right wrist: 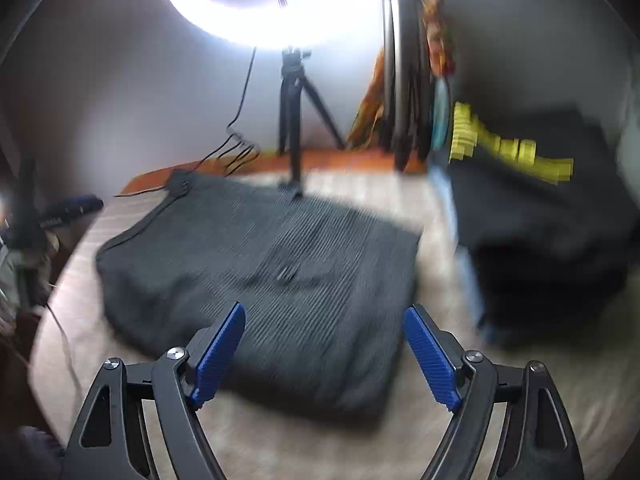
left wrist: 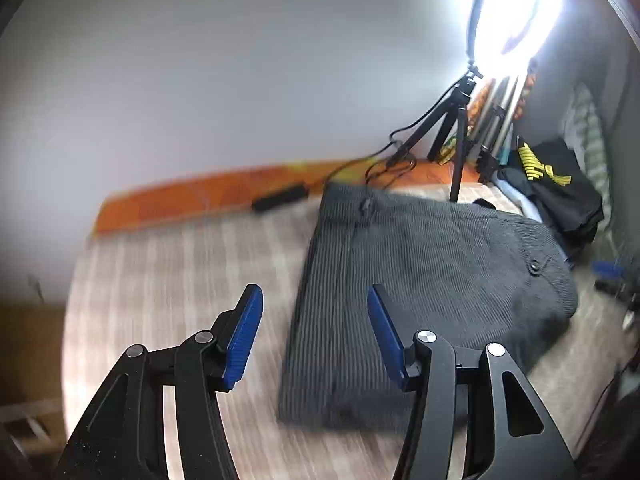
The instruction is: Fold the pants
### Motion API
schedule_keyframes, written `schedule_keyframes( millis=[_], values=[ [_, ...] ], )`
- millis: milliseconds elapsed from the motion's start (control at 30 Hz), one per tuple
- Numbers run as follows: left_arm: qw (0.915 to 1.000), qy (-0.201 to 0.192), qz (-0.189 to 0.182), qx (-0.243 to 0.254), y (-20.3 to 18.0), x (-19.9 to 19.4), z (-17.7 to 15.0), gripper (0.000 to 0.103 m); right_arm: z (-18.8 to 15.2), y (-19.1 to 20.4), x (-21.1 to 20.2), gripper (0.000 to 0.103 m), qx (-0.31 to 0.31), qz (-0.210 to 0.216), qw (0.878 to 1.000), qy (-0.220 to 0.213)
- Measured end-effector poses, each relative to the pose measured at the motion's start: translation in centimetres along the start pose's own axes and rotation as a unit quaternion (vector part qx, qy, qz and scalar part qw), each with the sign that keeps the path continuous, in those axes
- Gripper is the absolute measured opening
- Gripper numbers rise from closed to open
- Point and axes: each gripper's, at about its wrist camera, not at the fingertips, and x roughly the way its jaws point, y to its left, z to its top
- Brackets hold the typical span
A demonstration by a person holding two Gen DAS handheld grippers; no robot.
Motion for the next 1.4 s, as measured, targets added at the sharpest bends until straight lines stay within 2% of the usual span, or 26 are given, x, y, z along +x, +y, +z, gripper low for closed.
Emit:
schedule_keyframes(
  millis=[133,200,300,367,500,600,700,767,800,833,967,1067,1133,1200,1333,1400],
  values=[
    [0.9982,0.001,-0.022,-0.056,0.0,-0.6,-3.8,0.054,-2.7,-0.3,0.9,0.084,0.057,0.032,0.998,0.016],
    [0.9941,0.003,-0.047,-0.098,0.2,-0.8,-5.6,0.054,-3.6,-1.1,2.0,0.084,0.100,0.050,0.993,0.030],
    [0.9890,0.009,-0.061,-0.134,-0.5,-0.5,-7.7,0.054,-4.5,-2.3,3.4,0.084,0.141,0.066,0.987,0.043],
    [0.9843,0.011,-0.089,-0.153,-1.5,-0.5,-8.8,0.054,-4.9,-3.1,4.4,0.084,0.166,0.076,0.982,0.051],
    [0.9835,0.041,-0.120,-0.129,-4.8,0.8,-9.9,0.054,-5.0,-4.3,5.9,0.086,0.213,0.112,0.969,0.048],
    [0.9859,0.052,-0.124,-0.100,-7.0,1.9,-9.7,0.054,-4.5,-4.5,6.4,0.087,0.226,0.118,0.966,0.032],
    [0.9833,0.050,-0.141,-0.103,-7.8,2.9,-9.5,0.053,-4.1,-4.5,6.8,0.087,0.246,0.116,0.962,0.015],
    [0.9795,0.046,-0.158,-0.116,-7.9,3.7,-9.4,0.047,-3.8,-4.8,7.1,0.087,0.264,0.121,0.957,0.004],
    [0.9780,0.044,-0.164,-0.122,-8.0,4.0,-9.3,0.031,-3.9,-5.0,7.2,0.086,0.275,0.124,0.953,-0.001],
    [0.9778,0.041,-0.162,-0.127,-7.8,4.0,-9.3,0.024,-3.9,-5.2,7.2,0.082,0.284,0.124,0.951,-0.005],
    [0.9753,0.022,-0.178,-0.129,-7.4,3.0,-9.2,0.014,-3.5,-5.6,7.4,0.045,0.288,0.120,0.950,-0.010],
    [0.9744,-0.002,-0.188,-0.123,-7.3,1.2,-8.7,0.012,-2.4,-4.8,5.7,0.032,0.262,0.119,0.957,-0.030],
    [0.9735,-0.007,-0.192,-0.124,-7.0,0.5,-8.5,0.012,-0.9,-3.8,3.7,0.026,0.226,0.120,0.965,-0.050],
    [0.9744,0.008,-0.189,-0.121,-6.8,0.9,-9.1,0.012,-0.2,-3.4,3.1,0.023,0.198,0.102,0.974,-0.050],
    [0.9783,0.053,-0.169,-0.108,-6.9,2.7,-10.8,0.012,-1.8,-4.2,5.5,0.021,0.215,0.075,0.974,0.010],
    [0.9797,0.057,-0.164,-0.100,-6.9,2.4,-10.9,0.012,-2.2,-4.2,5.7,0.021,0.210,0.076,0.975,0.014]
  ],
)
